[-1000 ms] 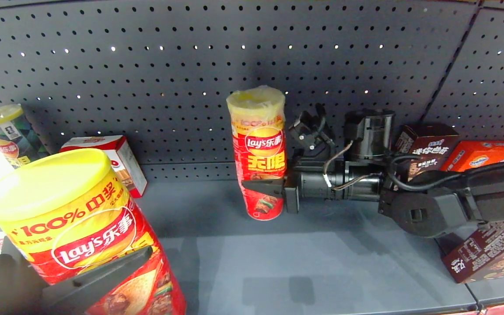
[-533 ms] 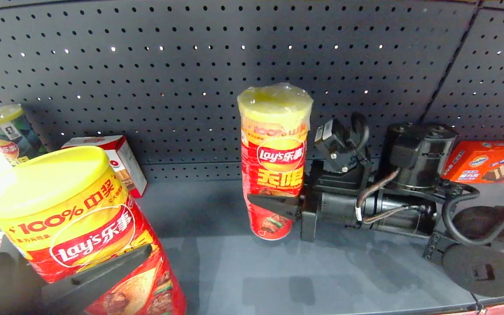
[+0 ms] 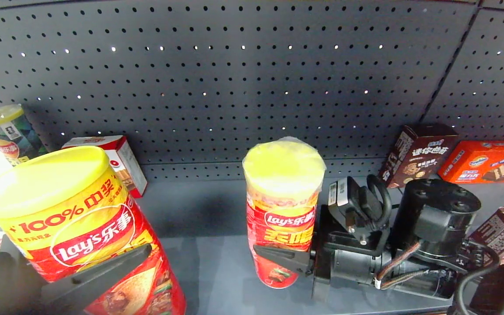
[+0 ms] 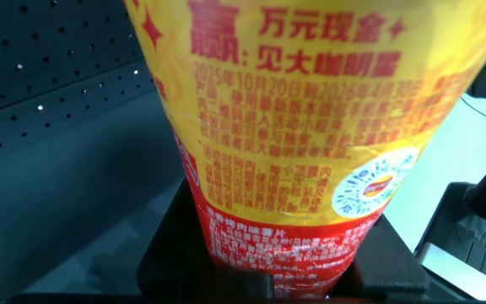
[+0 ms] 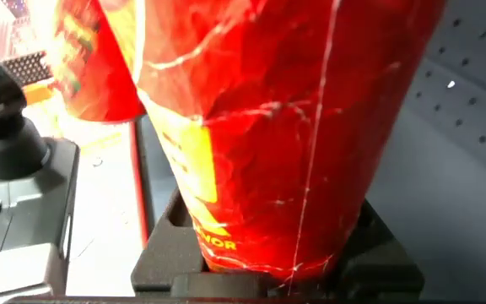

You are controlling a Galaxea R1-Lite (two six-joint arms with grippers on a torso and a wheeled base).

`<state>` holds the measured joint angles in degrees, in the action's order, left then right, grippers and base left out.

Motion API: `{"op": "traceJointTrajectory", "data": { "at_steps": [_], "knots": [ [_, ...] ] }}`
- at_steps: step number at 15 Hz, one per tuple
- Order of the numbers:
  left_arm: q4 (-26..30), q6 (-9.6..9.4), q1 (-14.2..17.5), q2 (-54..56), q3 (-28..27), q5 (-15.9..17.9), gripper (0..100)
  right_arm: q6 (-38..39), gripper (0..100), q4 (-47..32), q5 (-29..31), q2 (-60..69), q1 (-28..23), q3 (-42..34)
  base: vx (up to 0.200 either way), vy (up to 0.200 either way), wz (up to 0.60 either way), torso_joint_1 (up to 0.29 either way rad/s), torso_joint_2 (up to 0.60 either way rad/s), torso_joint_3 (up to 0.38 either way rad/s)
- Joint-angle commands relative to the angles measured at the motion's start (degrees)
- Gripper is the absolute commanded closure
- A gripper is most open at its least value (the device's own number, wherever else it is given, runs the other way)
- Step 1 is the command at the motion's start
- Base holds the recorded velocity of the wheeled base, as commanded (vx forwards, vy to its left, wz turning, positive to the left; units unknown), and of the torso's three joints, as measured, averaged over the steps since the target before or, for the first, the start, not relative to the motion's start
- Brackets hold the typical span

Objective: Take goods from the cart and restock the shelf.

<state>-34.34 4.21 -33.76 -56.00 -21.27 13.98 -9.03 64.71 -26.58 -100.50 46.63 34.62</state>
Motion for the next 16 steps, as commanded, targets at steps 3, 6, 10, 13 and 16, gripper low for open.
{"op": "traceJointTrajectory", "data": {
  "at_steps": [3,6,10,13,16],
  "knots": [
    [0.0,0.01,0.1,0.4,0.0,0.0,100,-0.2,100,4.4,0.7,-4.4,0.3,-2.3,0.0,0.0,0.0,0.0,0.0,0.0],
    [0.0,0.01,0.9,0.8,0.0,0.0,100,-0.3,100,5.7,0.7,-6.0,0.3,-3.1,0.0,0.0,0.0,0.0,0.0,0.0],
    [0.1,0.01,0.9,1.7,0.4,-0.1,100,-0.5,100,6.0,0.8,-6.0,0.4,-4.0,0.0,0.0,0.0,0.0,0.0,0.0],
    [0.1,0.01,0.9,1.7,0.5,-0.1,100,-0.7,0,8.2,0.8,-5.7,0.5,-6.1,0.0,0.0,0.0,0.0,0.0,0.0],
    [0.1,0.01,0.9,1.7,0.5,-0.1,100,-0.9,0,10.1,1.8,-4.4,0.3,-7.9,0.0,0.0,0.0,0.0,0.0,0.0]
  ]
}}
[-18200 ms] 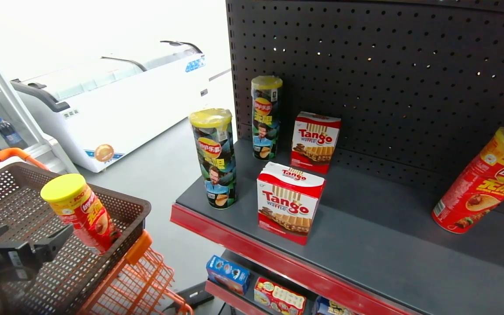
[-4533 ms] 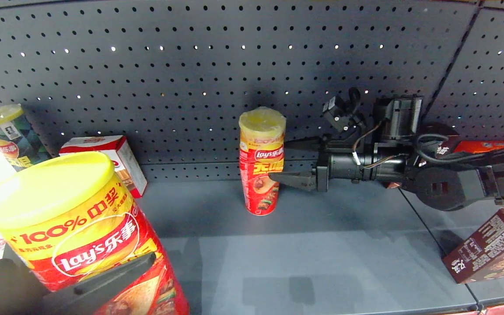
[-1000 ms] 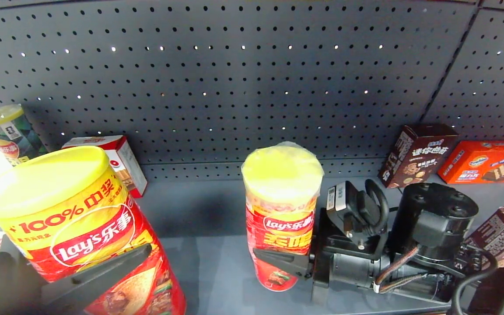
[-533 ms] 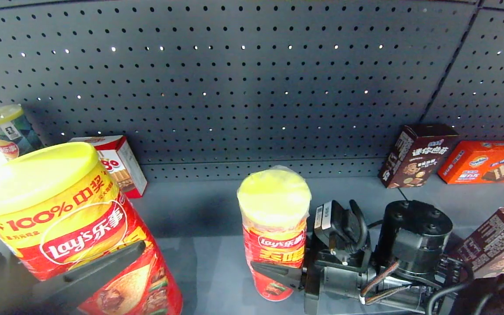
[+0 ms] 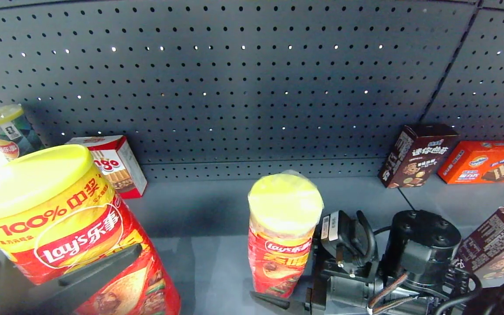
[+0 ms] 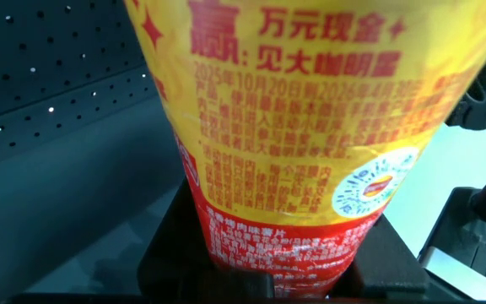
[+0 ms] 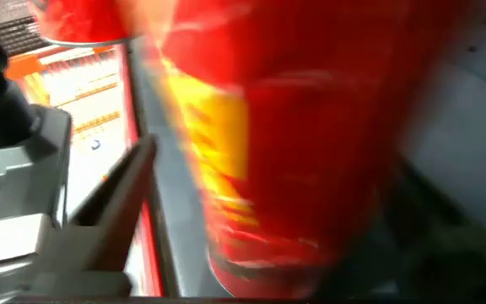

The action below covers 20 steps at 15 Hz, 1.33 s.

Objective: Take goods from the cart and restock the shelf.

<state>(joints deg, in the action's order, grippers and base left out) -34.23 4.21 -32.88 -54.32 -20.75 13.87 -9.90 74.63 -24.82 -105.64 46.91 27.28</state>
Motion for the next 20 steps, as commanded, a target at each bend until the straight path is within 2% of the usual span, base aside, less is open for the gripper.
{"op": "traceJointTrajectory", "data": {
  "at_steps": [1,7,10,13,18,20],
  "knots": [
    [0.0,0.01,0.0,0.0,0.0,0.0,100,0.0,0,0.3,1.0,2.6,0.0,-1.7,0.0,0.0,0.0,0.0,0.0,0.0],
    [0.0,0.01,0.0,0.0,0.1,0.1,100,0.0,0,-2.7,1.4,19.6,-0.2,-8.6,0.0,0.0,0.0,0.0,0.0,0.0],
    [0.0,0.01,0.0,0.1,0.1,0.1,100,0.0,0,-16.4,3.5,34.7,-2.0,-7.4,0.0,0.0,0.0,0.0,0.0,0.0],
    [0.0,0.01,0.0,0.1,-0.3,0.2,100,0.0,0,-31.1,13.1,49.7,-2.1,-5.9,0.0,0.0,0.0,0.0,0.0,0.0],
    [-0.1,-0.07,-0.3,-0.1,-1.5,0.3,100,0.2,0,-54.0,27.4,72.0,-2.3,-8.6,0.0,0.0,0.0,0.0,0.0,0.0],
    [-0.1,-0.16,-0.4,-0.4,-1.9,0.4,100,0.5,0,-58.1,29.7,77.3,-2.5,-10.3,0.0,0.0,0.0,0.0,0.0,0.0]
  ]
}}
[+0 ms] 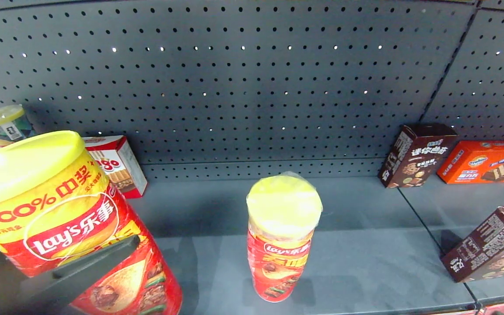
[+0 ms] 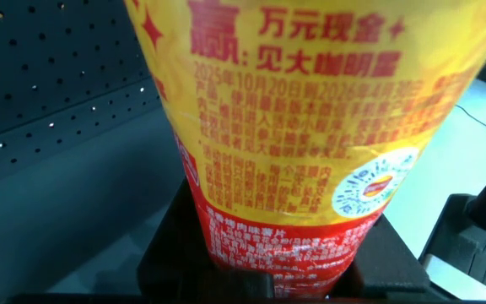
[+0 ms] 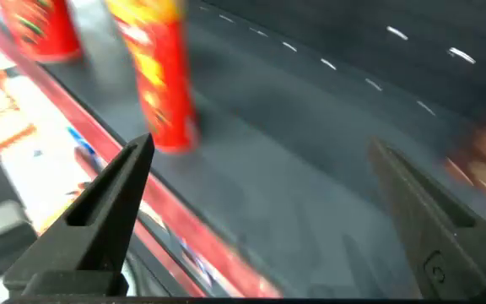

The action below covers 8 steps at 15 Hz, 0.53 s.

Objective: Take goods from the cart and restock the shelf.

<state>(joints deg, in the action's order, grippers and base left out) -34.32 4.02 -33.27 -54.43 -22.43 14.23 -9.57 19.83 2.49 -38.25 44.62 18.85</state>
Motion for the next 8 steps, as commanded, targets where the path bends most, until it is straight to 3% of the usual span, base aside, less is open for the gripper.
{"op": "traceJointTrajectory", "data": {
  "at_steps": [1,5,8],
  "knots": [
    [0.0,0.02,-0.1,-0.4,-0.3,0.0,100,0.3,0,-3.6,3.4,11.1,-0.4,-2.5,0.0,0.0,0.0,0.0,0.0,0.0],
    [0.2,0.02,-0.1,-0.3,-2.5,0.0,100,2.1,0,-3.8,9.6,23.0,-4.5,-12.6,0.0,0.0,0.0,0.0,0.0,0.0],
    [0.4,0.02,-0.3,-0.4,-2.8,0.0,100,2.5,0,-9.1,9.6,34.1,-8.3,-18.8,0.0,0.0,0.0,0.0,0.0,0.0]
  ]
}}
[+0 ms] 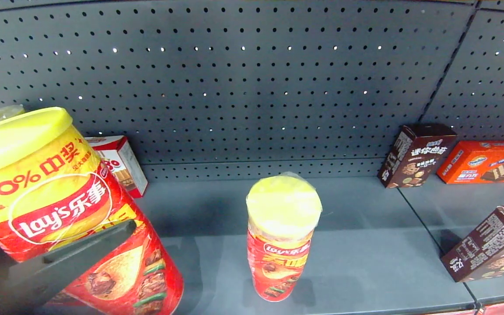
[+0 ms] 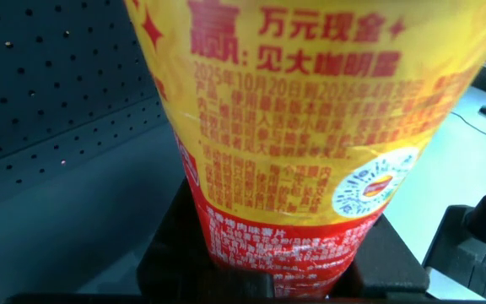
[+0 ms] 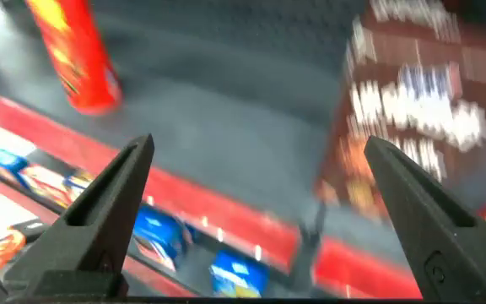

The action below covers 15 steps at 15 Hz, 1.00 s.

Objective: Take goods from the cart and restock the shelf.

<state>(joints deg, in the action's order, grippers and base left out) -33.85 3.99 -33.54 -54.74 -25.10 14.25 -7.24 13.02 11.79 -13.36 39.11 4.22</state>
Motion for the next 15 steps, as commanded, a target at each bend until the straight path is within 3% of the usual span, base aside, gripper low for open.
{"op": "traceJointTrajectory", "data": {
  "at_steps": [1,3,5,6,9,10,11,14,15],
  "knots": [
    [-0.1,-0.03,-0.1,-0.1,-0.1,0.0,100,0.7,0,-12.8,-0.6,13.4,-3.0,-3.3,0.0,0.0,0.0,0.0,0.0,0.0],
    [0.0,-0.03,-0.1,0.0,0.0,0.1,100,3.5,0,-14.9,-2.6,13.4,-0.6,-2.0,0.0,0.0,0.0,0.0,0.0,0.0],
    [-0.1,-0.03,-0.2,-0.3,0.2,0.1,100,0.1,0,-14.0,-1.4,13.4,1.9,-2.1,0.0,0.0,0.0,0.0,0.0,0.0],
    [-0.2,-0.03,-0.2,-1.0,0.3,0.1,100,-5.4,0,-13.7,-2.1,13.4,1.8,-2.0,0.0,0.0,0.0,0.0,0.0,0.0],
    [-0.5,-0.03,-0.2,-1.4,0.1,0.1,100,-3.5,0,-13.5,-2.2,13.4,0.5,-2.1,0.0,0.0,0.0,0.0,0.0,0.0],
    [-0.5,-0.03,-0.3,-1.3,0.0,0.2,100,4.9,0,-14.1,-1.9,13.4,-1.9,-2.3,0.0,0.0,0.0,0.0,0.0,0.0],
    [-0.5,-0.03,-0.2,-1.3,0.1,0.2,100,5.2,0,-14.1,-0.7,13.3,-4.1,-2.3,0.0,0.0,0.0,0.0,0.0,0.0],
    [-0.5,0.06,-0.3,-1.3,0.4,0.2,100,5.1,0,-14.1,1.3,7.9,-20.0,-2.3,0.0,0.0,0.0,0.0,0.0,0.0],
    [-0.5,0.06,-0.3,-1.3,0.4,0.2,100,5.1,0,-14.1,1.3,8.2,-22.9,-2.3,0.0,0.0,0.0,0.0,0.0,0.0]
  ]
}}
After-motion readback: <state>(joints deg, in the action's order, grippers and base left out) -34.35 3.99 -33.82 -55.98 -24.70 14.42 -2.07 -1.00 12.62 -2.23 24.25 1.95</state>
